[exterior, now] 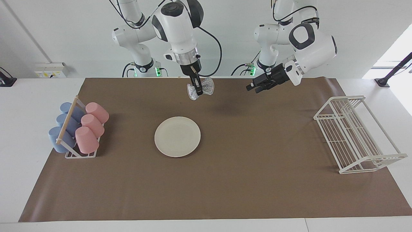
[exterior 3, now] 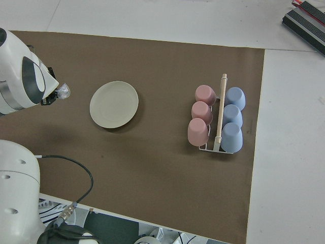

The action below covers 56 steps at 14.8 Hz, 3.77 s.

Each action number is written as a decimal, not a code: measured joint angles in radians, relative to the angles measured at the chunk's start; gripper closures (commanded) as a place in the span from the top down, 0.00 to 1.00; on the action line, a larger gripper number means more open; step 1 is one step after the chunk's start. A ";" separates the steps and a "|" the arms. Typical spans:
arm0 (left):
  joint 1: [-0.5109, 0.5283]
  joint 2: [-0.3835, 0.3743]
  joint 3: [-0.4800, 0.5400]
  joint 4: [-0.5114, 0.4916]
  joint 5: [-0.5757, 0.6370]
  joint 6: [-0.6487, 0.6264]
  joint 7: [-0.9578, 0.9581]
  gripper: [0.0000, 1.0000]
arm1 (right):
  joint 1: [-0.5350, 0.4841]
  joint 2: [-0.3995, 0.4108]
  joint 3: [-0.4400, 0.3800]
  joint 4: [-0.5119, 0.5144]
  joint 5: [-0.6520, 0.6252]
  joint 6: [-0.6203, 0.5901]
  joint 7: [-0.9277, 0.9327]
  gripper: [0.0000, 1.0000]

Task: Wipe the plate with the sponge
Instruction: 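Bring the sponge to the left gripper and grasp it with the left gripper, then carry the sponge to the rack with the left gripper while the right gripper retracts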

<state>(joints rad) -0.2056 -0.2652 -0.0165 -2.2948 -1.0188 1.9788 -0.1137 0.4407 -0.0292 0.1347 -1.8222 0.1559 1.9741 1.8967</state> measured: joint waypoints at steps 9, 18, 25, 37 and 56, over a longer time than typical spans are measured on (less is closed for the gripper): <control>-0.057 -0.008 -0.001 0.002 -0.372 -0.054 0.059 1.00 | 0.114 -0.013 0.007 0.074 -0.093 -0.137 0.214 0.00; -0.157 -0.012 -0.003 0.001 -0.385 -0.044 0.059 0.74 | 0.117 -0.013 0.009 0.073 -0.094 -0.138 0.214 0.00; -0.182 -0.012 -0.009 -0.003 -0.386 -0.018 -0.037 0.00 | 0.117 -0.013 0.009 0.073 -0.095 -0.139 0.214 0.00; -0.182 -0.015 -0.004 -0.003 -0.387 -0.016 -0.107 0.00 | 0.052 -0.034 -0.002 0.075 -0.098 -0.147 -0.126 1.00; -0.168 0.016 0.005 0.063 0.653 -0.045 -0.481 0.00 | -0.516 -0.060 -0.014 0.085 -0.101 -0.239 -1.886 1.00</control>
<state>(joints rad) -0.3731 -0.2492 -0.0113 -2.2315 -0.3662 1.9335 -0.5952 -0.0749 -0.0896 0.1203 -1.7367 0.0549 1.7352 0.0103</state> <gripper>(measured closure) 0.952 0.000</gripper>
